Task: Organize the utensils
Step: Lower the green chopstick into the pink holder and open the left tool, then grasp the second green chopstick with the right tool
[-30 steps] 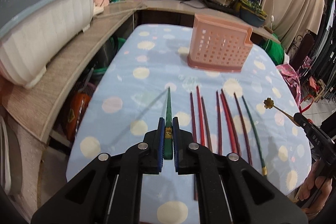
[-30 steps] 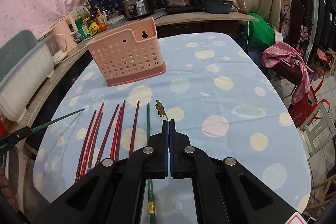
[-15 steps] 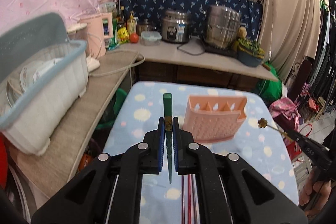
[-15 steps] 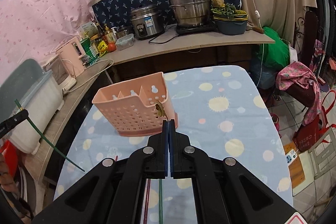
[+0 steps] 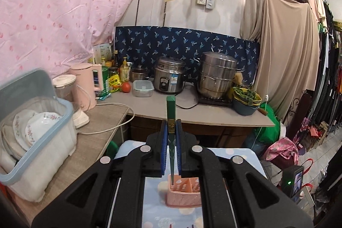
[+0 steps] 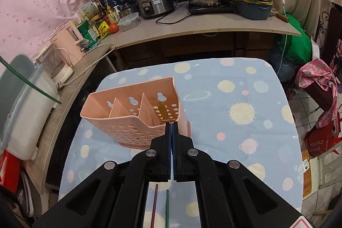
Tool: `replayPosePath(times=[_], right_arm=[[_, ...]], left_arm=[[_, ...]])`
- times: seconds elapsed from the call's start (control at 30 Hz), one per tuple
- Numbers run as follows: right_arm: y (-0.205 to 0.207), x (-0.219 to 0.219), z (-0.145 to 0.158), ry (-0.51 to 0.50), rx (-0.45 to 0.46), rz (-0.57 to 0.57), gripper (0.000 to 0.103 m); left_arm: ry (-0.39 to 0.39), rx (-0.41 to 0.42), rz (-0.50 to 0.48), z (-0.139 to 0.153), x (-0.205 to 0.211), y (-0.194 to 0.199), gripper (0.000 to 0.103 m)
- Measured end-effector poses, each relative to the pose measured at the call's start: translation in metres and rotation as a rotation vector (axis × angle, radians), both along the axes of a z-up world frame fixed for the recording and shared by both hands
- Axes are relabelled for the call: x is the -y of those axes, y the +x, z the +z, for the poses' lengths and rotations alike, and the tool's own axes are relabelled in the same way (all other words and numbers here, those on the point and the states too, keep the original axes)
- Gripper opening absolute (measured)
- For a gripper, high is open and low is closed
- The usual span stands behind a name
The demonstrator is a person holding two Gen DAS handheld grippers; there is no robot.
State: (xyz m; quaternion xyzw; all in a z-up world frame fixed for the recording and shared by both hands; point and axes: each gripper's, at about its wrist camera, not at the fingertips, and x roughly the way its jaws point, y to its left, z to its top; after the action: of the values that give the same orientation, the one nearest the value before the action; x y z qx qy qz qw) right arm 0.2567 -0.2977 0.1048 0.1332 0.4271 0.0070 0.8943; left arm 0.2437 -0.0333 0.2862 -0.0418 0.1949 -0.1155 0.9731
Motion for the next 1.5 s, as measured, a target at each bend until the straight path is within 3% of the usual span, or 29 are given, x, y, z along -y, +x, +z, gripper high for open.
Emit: replayPosePath(times=[0.37,0.6,0.67,0.73,0.77,1.13,1.3,1.5], right_arm=[[0.029,-0.001,-0.016,-0.006,-0.072,0.006,0.001],[0.023,-0.004,-0.008,0.003,-0.012,-0.011,0.007],[0.02,-0.004,-0.004,0.007,0.005,-0.014,0.01],[0.014,-0.005,0.001,0.002,0.023,-0.016,0.013],[0.01,-0.006,0.004,0.002,0.032,-0.017,0.016],[-0.059,-0.013,0.028,0.033,0.118,0.0,0.023],[-0.102,-0.014,0.022,0.047,0.125,-0.003,0.027],[-0.153,-0.023,-0.007,0.018,0.09,-0.005,0.028]], left_arm=[[0.056,-0.106,0.003,-0.063,0.031,0.055,0.007],[0.061,-0.163,0.02,-0.094,0.022,0.067,0.008],[0.058,-0.165,0.032,-0.096,0.017,0.064,0.02],[0.047,-0.153,0.037,-0.096,0.011,0.058,0.043],[0.048,-0.142,0.041,-0.095,0.009,0.053,0.045],[0.097,-0.124,0.04,-0.094,-0.012,-0.007,0.053],[0.127,-0.173,0.021,-0.118,-0.023,-0.039,0.054],[0.145,-0.251,0.022,-0.163,-0.039,-0.077,0.054]])
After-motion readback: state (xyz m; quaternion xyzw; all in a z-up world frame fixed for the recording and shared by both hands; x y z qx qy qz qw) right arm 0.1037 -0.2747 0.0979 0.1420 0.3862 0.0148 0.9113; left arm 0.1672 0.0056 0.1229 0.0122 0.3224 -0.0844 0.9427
